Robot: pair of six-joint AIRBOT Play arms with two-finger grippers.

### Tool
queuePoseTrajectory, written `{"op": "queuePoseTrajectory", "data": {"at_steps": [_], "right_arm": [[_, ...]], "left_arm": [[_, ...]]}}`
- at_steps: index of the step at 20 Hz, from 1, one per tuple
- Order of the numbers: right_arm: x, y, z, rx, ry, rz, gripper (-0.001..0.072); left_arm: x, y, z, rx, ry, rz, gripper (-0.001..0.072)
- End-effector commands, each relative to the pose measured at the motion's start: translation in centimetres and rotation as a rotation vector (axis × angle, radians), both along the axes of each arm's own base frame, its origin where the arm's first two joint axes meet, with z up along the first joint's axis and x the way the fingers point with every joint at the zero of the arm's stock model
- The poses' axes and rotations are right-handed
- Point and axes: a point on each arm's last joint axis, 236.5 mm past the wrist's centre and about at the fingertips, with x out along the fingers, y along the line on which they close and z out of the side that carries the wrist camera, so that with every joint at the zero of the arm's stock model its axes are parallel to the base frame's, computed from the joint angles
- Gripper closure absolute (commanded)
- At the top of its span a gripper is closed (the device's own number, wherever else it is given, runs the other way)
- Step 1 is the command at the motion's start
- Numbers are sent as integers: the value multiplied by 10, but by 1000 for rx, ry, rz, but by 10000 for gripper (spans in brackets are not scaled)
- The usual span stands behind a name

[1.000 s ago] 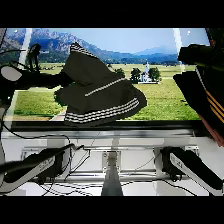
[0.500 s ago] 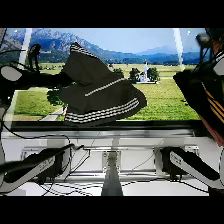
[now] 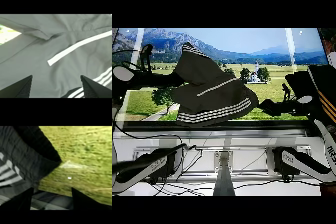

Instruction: Fold the clothes and pants, and hang the long-sleeved shirts on hangers.

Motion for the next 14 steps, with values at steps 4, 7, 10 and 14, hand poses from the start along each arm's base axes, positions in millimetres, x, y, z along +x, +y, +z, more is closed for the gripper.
{"op": "queuePoseTrajectory", "data": {"at_steps": [4,7,10,14], "right_arm": [[42,10,-12,58,-34,-257,199],[53,8,-5,35,-103,-217,228],[62,4,-2,-8,-182,-162,321],[66,-1,-3,-35,-210,-156,531]], "left_arm": [[-11,62,-24,191,77,66,13],[-35,100,-37,225,185,118,14],[-79,120,-69,174,359,177,39],[-141,96,-122,19,570,218,97]]}}
